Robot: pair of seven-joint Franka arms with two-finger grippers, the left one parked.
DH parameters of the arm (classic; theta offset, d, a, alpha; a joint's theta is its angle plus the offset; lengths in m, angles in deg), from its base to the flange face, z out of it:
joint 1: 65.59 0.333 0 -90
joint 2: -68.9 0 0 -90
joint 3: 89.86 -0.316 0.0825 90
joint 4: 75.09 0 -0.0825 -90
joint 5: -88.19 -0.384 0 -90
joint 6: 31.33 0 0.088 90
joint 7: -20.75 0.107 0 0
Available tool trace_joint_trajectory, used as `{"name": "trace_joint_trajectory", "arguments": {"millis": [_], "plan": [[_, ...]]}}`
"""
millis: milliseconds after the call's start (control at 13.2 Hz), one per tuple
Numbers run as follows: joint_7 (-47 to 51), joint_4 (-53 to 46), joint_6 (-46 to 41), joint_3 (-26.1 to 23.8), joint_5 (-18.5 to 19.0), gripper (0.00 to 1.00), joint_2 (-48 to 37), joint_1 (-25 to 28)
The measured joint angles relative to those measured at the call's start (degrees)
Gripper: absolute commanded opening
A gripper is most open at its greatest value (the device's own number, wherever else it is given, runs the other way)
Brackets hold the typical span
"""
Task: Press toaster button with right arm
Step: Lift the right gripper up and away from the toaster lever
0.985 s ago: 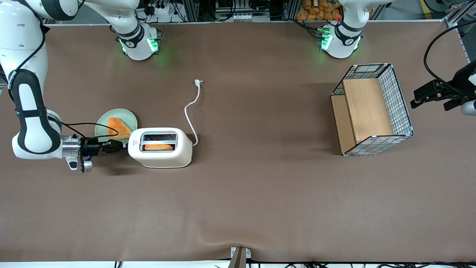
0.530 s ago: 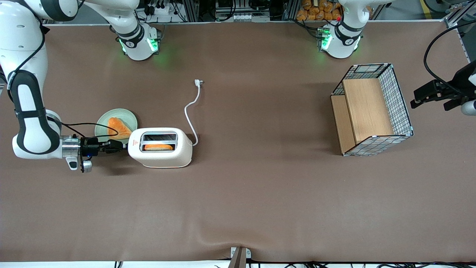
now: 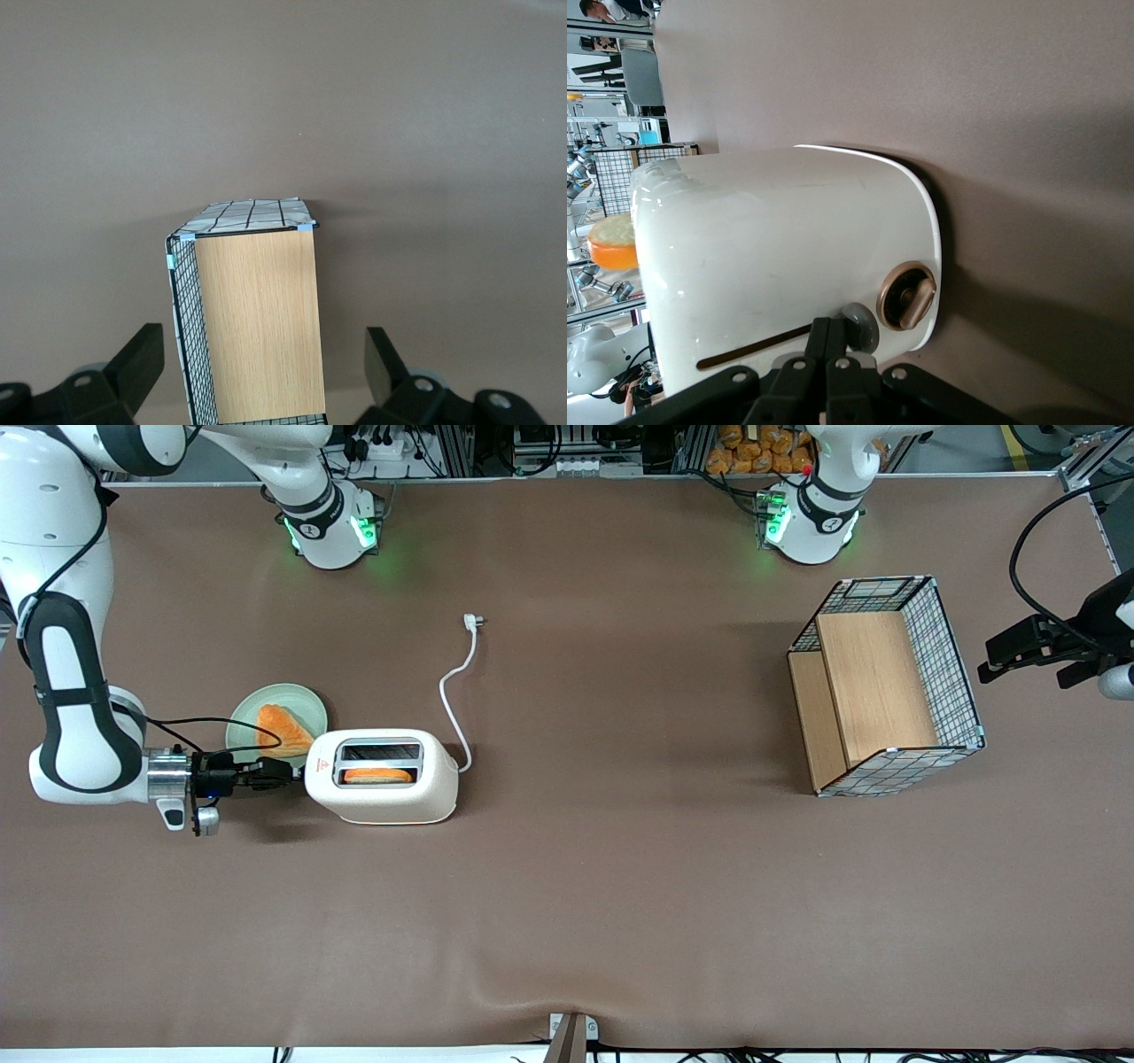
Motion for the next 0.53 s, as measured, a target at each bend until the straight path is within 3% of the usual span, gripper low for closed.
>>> {"name": "trace_joint_trajectory", "arguments": {"millis": [530], "plan": [[7.20,-5.69,-2.56,-0.34,2.65,0.00,0.34,0.50]]}}
